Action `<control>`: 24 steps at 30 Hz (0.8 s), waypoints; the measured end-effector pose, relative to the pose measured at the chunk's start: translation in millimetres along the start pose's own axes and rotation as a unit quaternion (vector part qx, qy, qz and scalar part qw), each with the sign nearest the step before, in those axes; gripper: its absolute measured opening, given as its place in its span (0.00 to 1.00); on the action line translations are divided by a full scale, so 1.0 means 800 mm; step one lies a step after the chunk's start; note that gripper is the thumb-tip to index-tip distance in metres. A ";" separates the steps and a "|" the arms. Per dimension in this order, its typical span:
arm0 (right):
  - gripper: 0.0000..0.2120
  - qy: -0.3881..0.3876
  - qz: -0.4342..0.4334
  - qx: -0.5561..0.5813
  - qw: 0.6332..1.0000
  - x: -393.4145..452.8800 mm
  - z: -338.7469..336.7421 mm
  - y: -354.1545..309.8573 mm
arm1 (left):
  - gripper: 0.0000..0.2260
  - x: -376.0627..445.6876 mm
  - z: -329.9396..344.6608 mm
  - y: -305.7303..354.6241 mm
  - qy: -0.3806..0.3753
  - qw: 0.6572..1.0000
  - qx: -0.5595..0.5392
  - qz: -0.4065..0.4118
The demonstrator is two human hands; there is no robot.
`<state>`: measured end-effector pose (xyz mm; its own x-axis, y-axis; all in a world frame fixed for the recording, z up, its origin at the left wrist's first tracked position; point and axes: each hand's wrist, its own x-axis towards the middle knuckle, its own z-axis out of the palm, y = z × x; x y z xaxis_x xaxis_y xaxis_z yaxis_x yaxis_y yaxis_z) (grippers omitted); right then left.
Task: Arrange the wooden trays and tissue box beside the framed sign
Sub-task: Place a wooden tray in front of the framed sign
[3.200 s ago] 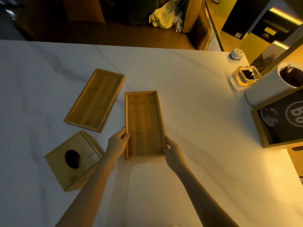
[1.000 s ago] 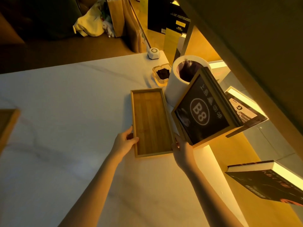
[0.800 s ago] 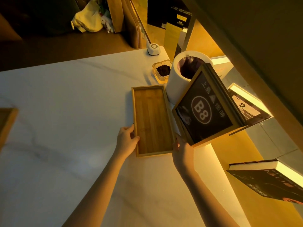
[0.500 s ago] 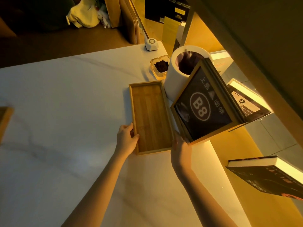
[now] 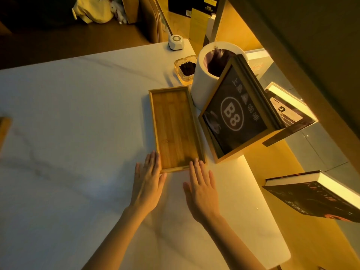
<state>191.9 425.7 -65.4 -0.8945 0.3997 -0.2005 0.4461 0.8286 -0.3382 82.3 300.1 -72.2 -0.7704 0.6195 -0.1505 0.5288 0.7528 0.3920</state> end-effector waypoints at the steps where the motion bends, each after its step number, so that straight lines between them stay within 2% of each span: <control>1: 0.26 -0.004 0.002 -0.003 1.000 0.000 0.001 0.001 | 0.27 0.000 0.001 0.001 -0.002 1.000 -0.004 0.000; 9: 0.26 -0.020 -0.006 -0.009 1.000 -0.005 -0.006 0.010 | 0.25 -0.001 0.003 0.006 0.011 1.000 0.000 0.003; 24: 0.26 0.002 -0.020 0.029 0.999 -0.007 -0.006 0.038 | 0.24 -0.007 0.015 0.033 0.009 0.999 -0.034 -0.016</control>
<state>210.5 450.7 -70.3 -0.9116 0.3689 -0.1813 0.4110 0.8195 -0.3993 104.4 319.1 -72.1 -0.7931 0.5908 -0.1481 0.4788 0.7550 0.4480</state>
